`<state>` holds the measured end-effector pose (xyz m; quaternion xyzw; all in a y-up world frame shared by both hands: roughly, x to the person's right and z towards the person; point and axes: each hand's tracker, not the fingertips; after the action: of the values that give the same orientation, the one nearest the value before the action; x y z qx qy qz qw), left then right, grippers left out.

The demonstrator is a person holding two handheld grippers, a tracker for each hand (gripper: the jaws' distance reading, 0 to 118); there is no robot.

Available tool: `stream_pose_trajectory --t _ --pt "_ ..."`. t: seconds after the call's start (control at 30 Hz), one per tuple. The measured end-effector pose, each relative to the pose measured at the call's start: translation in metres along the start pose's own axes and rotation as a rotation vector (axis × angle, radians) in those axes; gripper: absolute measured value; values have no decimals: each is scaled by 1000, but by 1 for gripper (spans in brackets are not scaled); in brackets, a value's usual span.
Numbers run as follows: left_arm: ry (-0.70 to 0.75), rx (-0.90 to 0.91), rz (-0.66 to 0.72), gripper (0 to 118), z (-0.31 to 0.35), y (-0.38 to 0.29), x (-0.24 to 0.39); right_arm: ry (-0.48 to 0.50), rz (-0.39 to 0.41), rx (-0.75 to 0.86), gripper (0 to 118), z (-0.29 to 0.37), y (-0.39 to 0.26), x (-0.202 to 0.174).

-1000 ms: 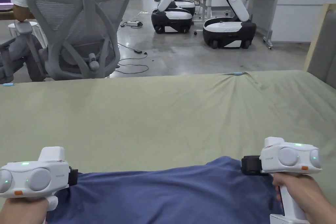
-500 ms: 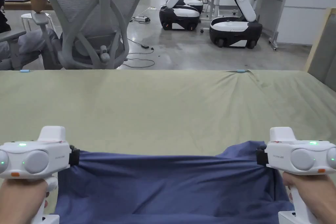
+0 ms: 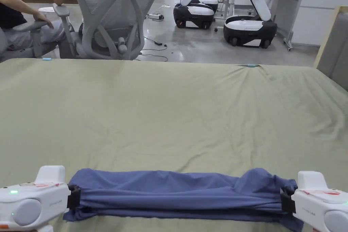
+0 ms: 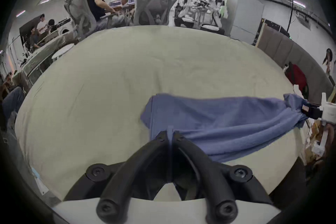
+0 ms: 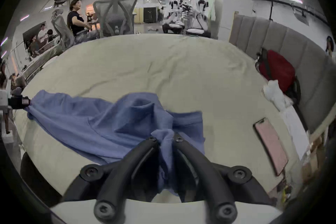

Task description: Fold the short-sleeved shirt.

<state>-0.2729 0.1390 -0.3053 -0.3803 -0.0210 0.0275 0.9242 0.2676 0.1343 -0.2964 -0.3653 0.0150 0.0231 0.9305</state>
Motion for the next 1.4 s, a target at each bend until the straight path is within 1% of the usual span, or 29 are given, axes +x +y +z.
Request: stream_pose_trajectory --t 0.03,0.07,0.1,0.13,0.17,0.2,0.3,0.37,0.4,0.43,0.47,0.53,0.57,0.6,0.63,0.67,0.73,0.83,0.87,0.93,0.97,1.0,1.03,1.07,1.1,1.17,1.33,1.37,1.4 --pt "11 8 -3 5 0 -3 2 7 -6 10 11 0 -2 -1" --pt "38 21 -18 16 1 -3 5 8 -5 32 21 4 -2 -5" --pt "92 22 -41 35 7 1 10 10 -1 43 55 10 1 -9" --pt "140 36 -67 45 13 4 16 1 4 52 85 16 8 -8" --pt "162 91 -89 50 22 9 23 3 10 74 105 24 14 -14" --pt "154 157 -84 57 31 16 35 16 9 116 110 32 20 -21" --pt "103 294 -98 95 45 36 74 68 -31 252 108 55 45 -50" --pt "75 359 -128 95 46 45 100 72 -21 318 108 63 56 -77" --pt "69 385 -136 95 46 47 113 73 -10 351 105 65 61 -86" --pt "79 396 -147 94 45 48 123 68 -1 379 99 68 63 -97" --pt "86 404 -156 89 44 47 134 60 3 393 86 69 63 -105" --pt "85 420 -160 82 44 44 144 48 18 409 73 70 61 -116" --pt "74 418 -163 76 43 42 146 31 31 415 64 70 59 -120" --pt "69 409 -171 39 44 39 149 17 39 430 20 70 57 -124" --pt "72 401 -180 8 42 38 149 14 36 437 0 70 55 -126" --pt "96 408 -180 0 40 34 147 23 34 441 0 71 51 -126" --pt "40 381 -170 0 39 33 139 54 38 408 0 69 50 -129" --pt "47 372 -145 0 37 28 116 34 53 405 0 69 47 -134" --pt "55 364 -124 0 37 29 105 38 51 401 0 69 46 -136" --pt "53 349 -7 0 36 26 70 36 53 397 0 69 43 -142" --pt "23 336 84 5 35 24 48 33 59 394 0 69 41 -146" --pt "-12 323 193 35 36 23 25 35 64 390 0 68 39 -151" --pt "-48 311 287 71 34 19 4 35 69 385 0 67 38 -155" --pt "-80 272 361 101 29 14 -17 32 75 380 0 67 37 -160" --pt "-111 231 414 118 23 8 -34 33 78 375 0 65 36 -165" --pt "-187 228 512 116 19 -2 -60 39 77 367 0 62 35 -172" --pt "-425 81 821 116 -31 -27 -99 41 83 344 0 59 34 -183" --pt "-537 46 933 114 -48 -35 -104 41 83 341 0 59 34 -184" --pt "-665 13 1067 107 -67 -47 -106 39 86 339 0 59 34 -184"
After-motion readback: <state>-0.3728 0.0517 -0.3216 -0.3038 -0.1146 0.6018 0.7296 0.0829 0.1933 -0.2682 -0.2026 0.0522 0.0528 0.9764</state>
